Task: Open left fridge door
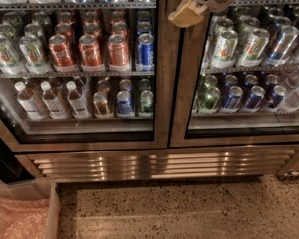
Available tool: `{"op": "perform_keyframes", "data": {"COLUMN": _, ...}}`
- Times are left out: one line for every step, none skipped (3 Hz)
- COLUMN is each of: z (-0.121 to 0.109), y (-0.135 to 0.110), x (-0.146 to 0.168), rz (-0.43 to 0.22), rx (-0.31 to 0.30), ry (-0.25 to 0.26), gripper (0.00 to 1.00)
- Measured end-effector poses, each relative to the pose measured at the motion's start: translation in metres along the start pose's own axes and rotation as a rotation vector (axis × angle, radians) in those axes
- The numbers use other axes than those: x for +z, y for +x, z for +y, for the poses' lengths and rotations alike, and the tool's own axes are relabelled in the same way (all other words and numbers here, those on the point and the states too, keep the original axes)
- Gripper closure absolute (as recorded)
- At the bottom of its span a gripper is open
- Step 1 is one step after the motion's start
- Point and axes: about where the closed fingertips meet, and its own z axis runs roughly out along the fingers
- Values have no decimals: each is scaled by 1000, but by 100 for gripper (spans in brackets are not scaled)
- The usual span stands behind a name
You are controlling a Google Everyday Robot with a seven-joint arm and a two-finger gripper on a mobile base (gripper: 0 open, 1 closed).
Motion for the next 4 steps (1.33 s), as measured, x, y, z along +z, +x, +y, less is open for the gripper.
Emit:
{"op": "perform_keyframes", "data": {"z": -2, "y": 0, "x": -3, "rz": 0, "rx": 0, "ry": 0, "gripper": 100}}
{"op": "perform_keyframes", "data": {"z": -2, "y": 0, "x": -6, "rz": 0, "rx": 0, "ry": 0, "gripper": 100}}
{"op": "perform_keyframes", "data": {"z": 8, "y": 0, "x": -7, "rz": -3, "rx": 1, "ry": -10, "gripper": 100}}
{"op": "perform_keyframes", "data": {"z": 8, "y": 0, "x": -7, "rz": -3, "rx": 1, "ry": -10, "gripper": 73}}
